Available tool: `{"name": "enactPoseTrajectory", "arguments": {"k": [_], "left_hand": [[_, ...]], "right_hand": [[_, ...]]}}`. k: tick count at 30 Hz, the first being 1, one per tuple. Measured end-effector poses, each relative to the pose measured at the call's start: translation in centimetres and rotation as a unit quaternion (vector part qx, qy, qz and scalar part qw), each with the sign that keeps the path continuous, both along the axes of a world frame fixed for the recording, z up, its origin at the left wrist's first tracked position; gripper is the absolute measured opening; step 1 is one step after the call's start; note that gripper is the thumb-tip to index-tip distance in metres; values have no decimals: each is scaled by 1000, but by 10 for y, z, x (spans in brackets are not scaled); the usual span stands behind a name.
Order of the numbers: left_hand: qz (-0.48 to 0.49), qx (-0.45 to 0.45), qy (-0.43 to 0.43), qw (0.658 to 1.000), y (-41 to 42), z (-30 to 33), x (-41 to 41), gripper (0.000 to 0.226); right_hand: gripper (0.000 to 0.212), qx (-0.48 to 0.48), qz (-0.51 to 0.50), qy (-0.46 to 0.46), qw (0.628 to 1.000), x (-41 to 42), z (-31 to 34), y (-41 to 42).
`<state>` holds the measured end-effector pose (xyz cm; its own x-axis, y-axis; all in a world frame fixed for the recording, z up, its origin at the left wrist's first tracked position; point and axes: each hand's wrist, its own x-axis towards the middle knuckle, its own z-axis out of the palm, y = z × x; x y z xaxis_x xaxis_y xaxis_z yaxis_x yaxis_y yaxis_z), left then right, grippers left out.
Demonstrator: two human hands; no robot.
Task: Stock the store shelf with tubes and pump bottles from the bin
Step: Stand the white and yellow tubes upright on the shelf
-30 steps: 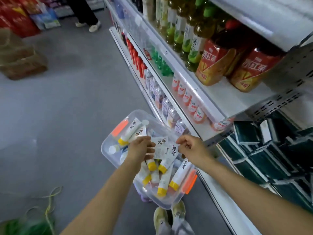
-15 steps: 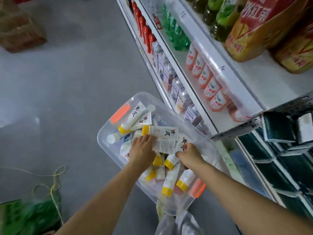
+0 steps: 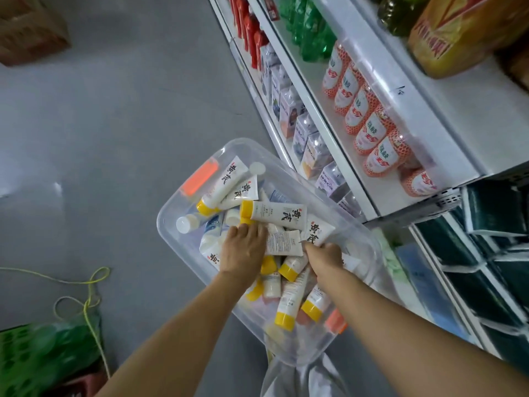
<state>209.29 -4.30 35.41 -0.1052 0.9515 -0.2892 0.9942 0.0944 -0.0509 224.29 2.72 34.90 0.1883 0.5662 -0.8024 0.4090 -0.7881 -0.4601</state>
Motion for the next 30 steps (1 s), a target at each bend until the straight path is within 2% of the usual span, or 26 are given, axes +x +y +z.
{"name": "enactPoseTrajectory", "arguments": {"k": [3, 8, 11, 12, 15, 18, 21, 26, 28, 30], "left_hand": [[46, -24, -58, 997, -4, 5, 4, 43], [77, -43, -75, 993, -8, 17, 1, 50], [140, -67, -150, 977, -10, 28, 1, 56], [181, -78, -205, 959, -10, 33, 2, 55], [300, -78, -380, 872, -11, 48, 8, 40], [393, -72, -474, 785, -11, 62, 16, 23], [479, -58, -554, 678, -10, 80, 21, 13], [503, -35, -673, 541, -15, 125, 39, 21], [492, -46, -707, 505, -15, 145, 50, 17], [468, -72, -731, 491, -12, 164, 61, 18]], "right_hand": [[18, 18, 10, 17, 1000, 2, -3, 5], [9, 51, 10, 25, 998, 3, 3, 6], [18, 74, 21, 42, 996, 10, 12, 1], [17, 81, 22, 56, 995, 12, 16, 0], [9, 100, 26, 93, 990, 17, 30, -3], [6, 92, 24, 124, 988, 18, 51, -3], [12, 81, 14, 149, 985, 21, 74, -4], [33, 90, -13, 152, 984, 34, 116, -10], [46, 100, -28, 167, 980, 42, 130, -12], [47, 120, -44, 176, 976, 51, 151, -16]]}}
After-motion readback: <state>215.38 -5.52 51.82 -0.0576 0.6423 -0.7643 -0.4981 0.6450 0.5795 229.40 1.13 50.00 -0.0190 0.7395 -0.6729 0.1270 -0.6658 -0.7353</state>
